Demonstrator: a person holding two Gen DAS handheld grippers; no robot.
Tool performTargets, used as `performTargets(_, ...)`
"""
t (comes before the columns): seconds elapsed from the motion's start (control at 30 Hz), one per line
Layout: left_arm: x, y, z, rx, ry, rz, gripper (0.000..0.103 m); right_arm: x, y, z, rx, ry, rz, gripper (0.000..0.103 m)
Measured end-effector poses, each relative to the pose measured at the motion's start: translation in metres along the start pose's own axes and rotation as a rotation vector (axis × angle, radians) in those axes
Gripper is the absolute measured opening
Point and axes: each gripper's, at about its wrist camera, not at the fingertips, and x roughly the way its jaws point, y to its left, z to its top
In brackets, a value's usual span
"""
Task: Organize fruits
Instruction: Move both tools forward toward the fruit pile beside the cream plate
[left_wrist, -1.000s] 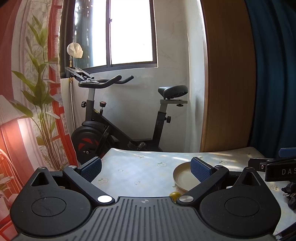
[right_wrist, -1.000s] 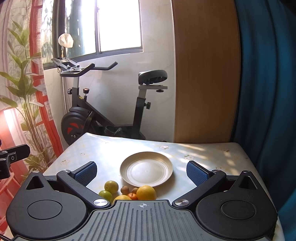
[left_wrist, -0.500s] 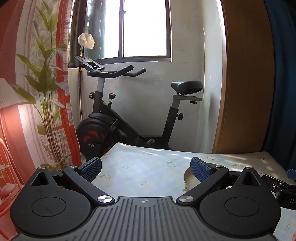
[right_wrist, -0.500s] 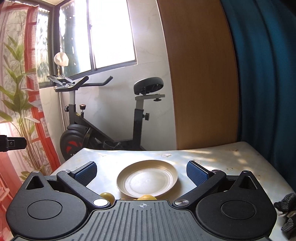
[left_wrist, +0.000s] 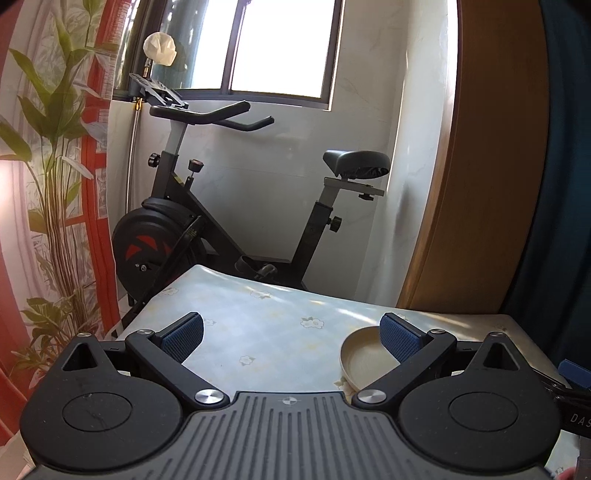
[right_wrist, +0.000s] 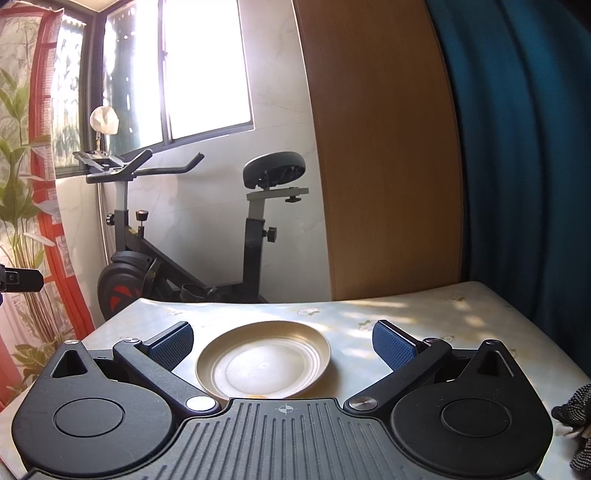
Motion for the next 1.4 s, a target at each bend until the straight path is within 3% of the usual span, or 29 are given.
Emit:
performTargets(0.13, 0.01, -0.011, 0.004, 0.056, -0.026, 0.01, 0.102, 0.011, -0.01, 0.006, -0.007, -0.039, -0.009, 0.103)
performTargets(0.23, 0.02, -0.016, 0.006, 0.071, -0.046, -0.023, 0.102, 0.025, -0.018, 0.014, -0.028, -0.005, -0.033, 0.103)
performTargets(0.33, 0.034, -0.024, 0.008, 0.125, -0.006, -0.037, 0.102, 0.035, -0.021, 0.016, -0.046, 0.016, -0.033, 0.103)
performTargets(0.4, 0.044, -0.034, 0.009, 0.191, 0.034, -0.017, 0.102, 0.041, -0.023, 0.017, -0.042, 0.036, -0.023, 0.103)
performTargets(0.67, 0.063, -0.049, 0.004, 0.233, 0.032, 0.005, 0.102, 0.066, -0.027, 0.007, -0.05, 0.151, 0.02, 0.103)
performTargets(0.87, 0.08, -0.044, 0.0, 0.142, 0.108, -0.037, 0.102, 0.074, -0.025, -0.004, -0.074, 0.196, 0.023, 0.103)
performTargets(0.97, 0.092, -0.05, -0.003, 0.189, 0.153, 0.049, 0.102, 0.082, -0.031, -0.007, -0.045, 0.228, 0.029, 0.103)
performTargets(1.03, 0.096, -0.052, -0.005, 0.218, 0.154, 0.064, 0.102, 0.085, -0.035, -0.009, -0.027, 0.241, 0.049, 0.103)
performTargets(1.33, 0.108, -0.038, -0.013, 0.17, 0.228, -0.036, 0.101, 0.09, -0.042, -0.013, -0.004, 0.293, 0.078, 0.103)
performTargets(1.4, 0.11, -0.033, -0.014, 0.173, 0.256, -0.049, 0.095, 0.088, -0.041, -0.011, -0.006, 0.292, 0.082, 0.103)
